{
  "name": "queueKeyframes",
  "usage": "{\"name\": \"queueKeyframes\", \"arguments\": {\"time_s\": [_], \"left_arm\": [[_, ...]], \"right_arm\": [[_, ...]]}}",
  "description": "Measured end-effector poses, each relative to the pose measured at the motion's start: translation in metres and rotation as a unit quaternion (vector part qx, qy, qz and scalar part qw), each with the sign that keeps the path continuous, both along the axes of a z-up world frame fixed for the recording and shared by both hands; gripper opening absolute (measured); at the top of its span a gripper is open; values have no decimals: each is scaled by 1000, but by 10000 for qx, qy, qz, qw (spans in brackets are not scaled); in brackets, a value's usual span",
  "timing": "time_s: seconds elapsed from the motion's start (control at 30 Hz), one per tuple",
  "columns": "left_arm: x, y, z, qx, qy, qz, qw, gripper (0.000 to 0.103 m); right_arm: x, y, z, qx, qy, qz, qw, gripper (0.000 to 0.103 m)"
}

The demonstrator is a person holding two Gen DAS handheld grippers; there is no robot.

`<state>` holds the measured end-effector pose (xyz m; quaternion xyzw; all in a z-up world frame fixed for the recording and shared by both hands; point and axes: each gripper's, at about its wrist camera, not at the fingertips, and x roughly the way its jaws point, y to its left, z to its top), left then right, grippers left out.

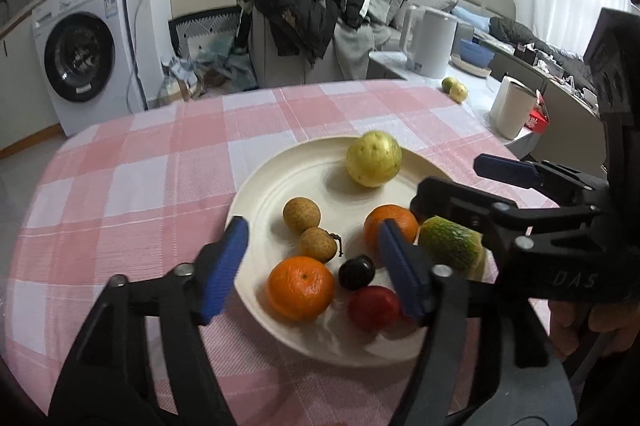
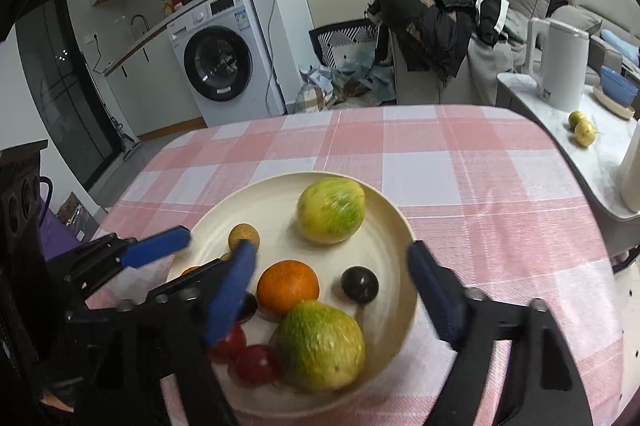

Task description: Organize fruits

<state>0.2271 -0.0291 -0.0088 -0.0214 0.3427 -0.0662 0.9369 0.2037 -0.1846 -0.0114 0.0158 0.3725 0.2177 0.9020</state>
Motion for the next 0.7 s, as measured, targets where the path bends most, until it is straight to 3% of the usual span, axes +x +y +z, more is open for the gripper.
{"name": "queueKeyframes", "arguments": {"time_s": [0.07, 0.17, 0.23, 0.33, 0.7], "left_arm": [[-11, 0, 5, -2, -133, -26, 9999, 79], [-29, 0, 13, -18, -314, -56, 9995, 84], [-42, -1, 17, -3, -385, -48, 9992, 87], [-58, -1, 21, 75, -495, -8, 9987, 101], [-106, 3, 26, -2, -774, 14, 9970, 102]], "right_arm": [[-7, -5, 4, 18, -55, -42, 10000, 90], [-18, -12, 10, 41, -142, -95, 9998, 101], [-27, -17, 14, 96, -266, -72, 9996, 103], [-42, -21, 19, 174, -460, 4, 9988, 103], [-85, -30, 24, 256, -870, 187, 9957, 103]]}}
